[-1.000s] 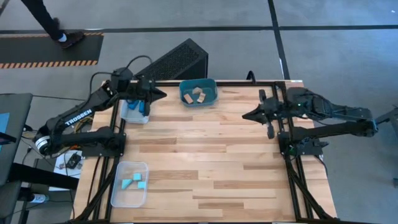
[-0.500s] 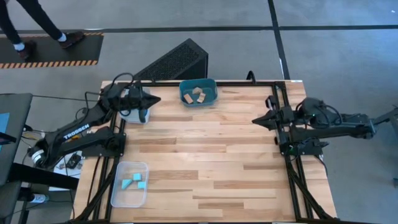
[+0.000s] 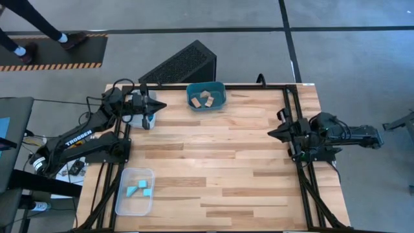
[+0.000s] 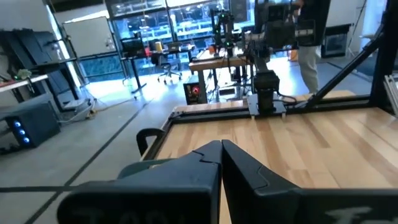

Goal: Sort & place blocks by color
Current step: Return to Home Position

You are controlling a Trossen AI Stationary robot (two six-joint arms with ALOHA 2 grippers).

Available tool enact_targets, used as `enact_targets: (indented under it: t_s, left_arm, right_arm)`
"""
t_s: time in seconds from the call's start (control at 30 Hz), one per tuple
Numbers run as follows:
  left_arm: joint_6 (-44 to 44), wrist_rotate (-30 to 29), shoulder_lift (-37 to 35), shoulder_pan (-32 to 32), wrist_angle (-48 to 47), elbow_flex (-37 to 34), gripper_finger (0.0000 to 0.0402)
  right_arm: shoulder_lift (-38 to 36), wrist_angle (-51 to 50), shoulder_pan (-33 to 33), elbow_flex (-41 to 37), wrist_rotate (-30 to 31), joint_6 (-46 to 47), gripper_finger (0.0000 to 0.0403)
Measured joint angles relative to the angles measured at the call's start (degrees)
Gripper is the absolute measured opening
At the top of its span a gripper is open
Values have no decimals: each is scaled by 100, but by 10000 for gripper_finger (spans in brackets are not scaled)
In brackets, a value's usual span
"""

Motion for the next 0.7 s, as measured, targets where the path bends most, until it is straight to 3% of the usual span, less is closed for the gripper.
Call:
enact_targets:
  t_s: [0.37,0.53,0.7]
  left_arm:
    - [84,137,-617,-49,-36,2,0]
    - [263,226,-767,-445,-666,0,0]
    - [447,-115,-823,-956,-1075,0,0]
  right_arm:
    - [-429,290,4,-714,25,85,14]
    - [-439,389,4,-966,32,259,13]
    - [-439,464,4,-1254,63,443,8]
